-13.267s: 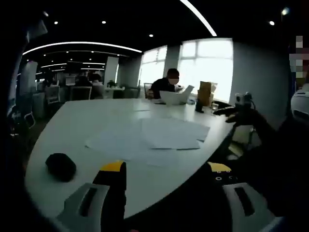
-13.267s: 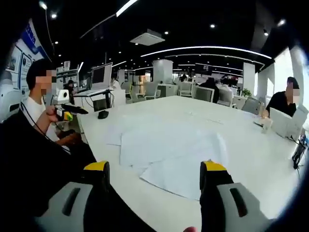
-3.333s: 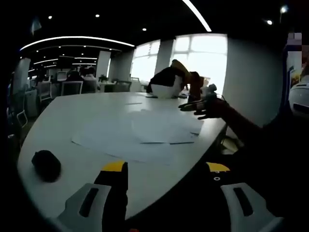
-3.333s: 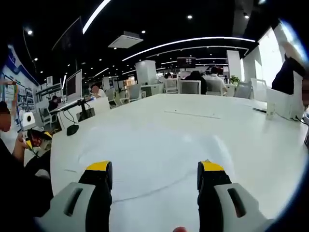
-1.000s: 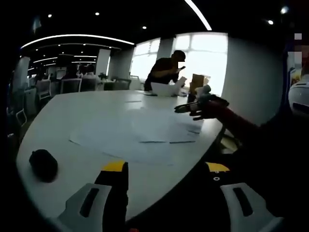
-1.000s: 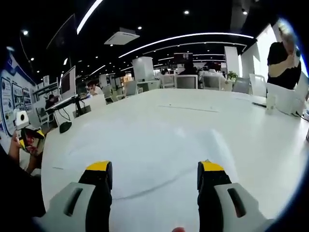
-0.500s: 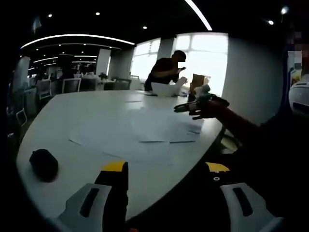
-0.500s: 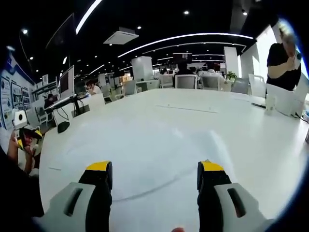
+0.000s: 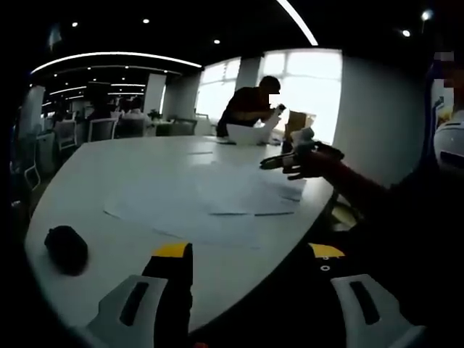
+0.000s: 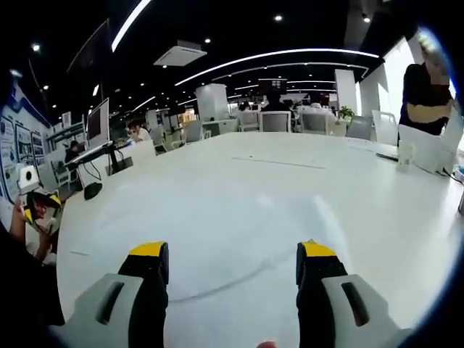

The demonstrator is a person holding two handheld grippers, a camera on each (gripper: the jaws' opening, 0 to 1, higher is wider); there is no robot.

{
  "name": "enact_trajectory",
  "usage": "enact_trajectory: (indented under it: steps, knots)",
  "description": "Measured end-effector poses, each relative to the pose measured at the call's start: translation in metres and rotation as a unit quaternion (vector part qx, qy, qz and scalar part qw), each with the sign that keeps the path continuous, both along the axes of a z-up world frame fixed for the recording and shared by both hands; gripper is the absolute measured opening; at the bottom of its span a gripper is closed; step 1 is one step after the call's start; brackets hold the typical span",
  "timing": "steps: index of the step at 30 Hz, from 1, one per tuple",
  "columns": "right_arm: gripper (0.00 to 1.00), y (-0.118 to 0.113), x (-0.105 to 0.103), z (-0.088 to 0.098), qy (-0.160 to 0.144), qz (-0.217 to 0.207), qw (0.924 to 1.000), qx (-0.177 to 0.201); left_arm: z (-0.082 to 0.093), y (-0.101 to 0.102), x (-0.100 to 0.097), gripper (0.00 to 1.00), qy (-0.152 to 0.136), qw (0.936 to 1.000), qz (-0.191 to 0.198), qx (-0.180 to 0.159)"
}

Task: Organize the stack of printing papers by aligning and flattening the scattered papers on the table

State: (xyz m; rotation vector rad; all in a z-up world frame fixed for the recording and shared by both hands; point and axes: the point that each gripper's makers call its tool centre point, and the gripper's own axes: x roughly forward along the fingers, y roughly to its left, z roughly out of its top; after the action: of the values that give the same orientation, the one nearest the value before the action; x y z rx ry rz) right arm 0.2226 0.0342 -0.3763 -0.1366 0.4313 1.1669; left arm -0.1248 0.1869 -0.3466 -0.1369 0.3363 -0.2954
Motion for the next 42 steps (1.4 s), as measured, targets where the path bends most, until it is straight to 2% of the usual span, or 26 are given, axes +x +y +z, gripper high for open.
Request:
enact_trajectory:
  steps: [18, 42]
  knots:
    - [0.67, 0.000, 0.010, -0.002, 0.004, -0.002, 1.0000, 0.004, 0.000, 0.001, 0.000, 0.65, 0.000, 1.0000, 0.001, 0.000]
    - [0.67, -0.003, 0.010, -0.004, 0.008, -0.008, 0.9999, 0.010, -0.001, -0.004, 0.000, 0.65, 0.003, 1.0000, -0.002, 0.002]
